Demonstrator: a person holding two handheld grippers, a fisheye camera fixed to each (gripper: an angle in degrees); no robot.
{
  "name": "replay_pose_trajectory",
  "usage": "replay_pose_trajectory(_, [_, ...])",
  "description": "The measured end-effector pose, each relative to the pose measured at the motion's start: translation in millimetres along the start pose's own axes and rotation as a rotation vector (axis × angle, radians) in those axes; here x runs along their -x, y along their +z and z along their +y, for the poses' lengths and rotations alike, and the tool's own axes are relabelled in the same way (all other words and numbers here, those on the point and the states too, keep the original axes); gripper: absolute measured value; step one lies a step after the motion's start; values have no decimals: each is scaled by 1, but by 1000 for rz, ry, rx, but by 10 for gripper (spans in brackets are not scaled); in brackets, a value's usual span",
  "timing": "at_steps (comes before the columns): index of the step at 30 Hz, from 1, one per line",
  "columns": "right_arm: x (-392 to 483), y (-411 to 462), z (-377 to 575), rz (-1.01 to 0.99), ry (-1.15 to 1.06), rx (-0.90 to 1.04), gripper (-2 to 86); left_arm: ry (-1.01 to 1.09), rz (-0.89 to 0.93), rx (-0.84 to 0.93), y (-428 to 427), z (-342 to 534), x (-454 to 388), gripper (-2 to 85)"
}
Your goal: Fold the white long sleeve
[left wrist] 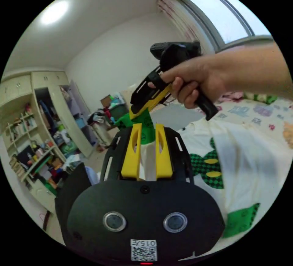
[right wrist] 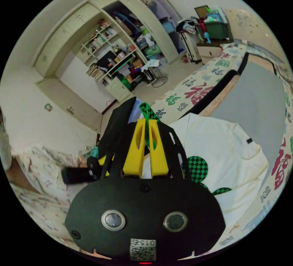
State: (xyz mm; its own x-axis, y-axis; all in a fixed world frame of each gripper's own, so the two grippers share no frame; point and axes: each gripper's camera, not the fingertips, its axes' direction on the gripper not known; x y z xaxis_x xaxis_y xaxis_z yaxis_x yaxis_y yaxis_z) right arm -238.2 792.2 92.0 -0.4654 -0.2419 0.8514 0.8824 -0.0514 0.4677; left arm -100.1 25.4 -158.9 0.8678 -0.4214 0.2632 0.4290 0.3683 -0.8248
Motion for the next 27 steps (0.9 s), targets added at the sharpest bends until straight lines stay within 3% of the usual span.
replay_pose_trajectory(3, [10, -38, 9, -42, -133, 28, 8, -265, 178, -136, -22, -12, 77, 85])
replay_pose_trajectory(6, [18, -73, 20, -129, -256, 48, 7, -407, 311, -113, 17, -24, 131, 120])
replay_pose_trajectory(10, [29, -106, 39, -178, -381, 132, 11, -267, 634, -112, 75, -47, 131, 140])
replay_pose_trajectory(12, [27, -119, 50, -167, -368, 148, 17, -179, 767, -142, 90, -59, 117, 85])
replay_pose_trajectory(15, [2, -158, 88, -85, -136, 49, 41, -129, 707, -53, 88, -74, 89, 40])
replay_pose_trajectory(20, [-49, -223, 263, -182, 623, -452, 156, -88, 513, -27, 53, -72, 24, 24])
replay_pose_trajectory(23, [-41, -222, 330, -286, 858, -565, 179, 57, 432, -43, 30, -75, -26, 21])
replay_pose_trajectory(27, [-31, -229, 336, -314, 928, -563, 192, 312, 453, -42, 12, -73, -89, 23])
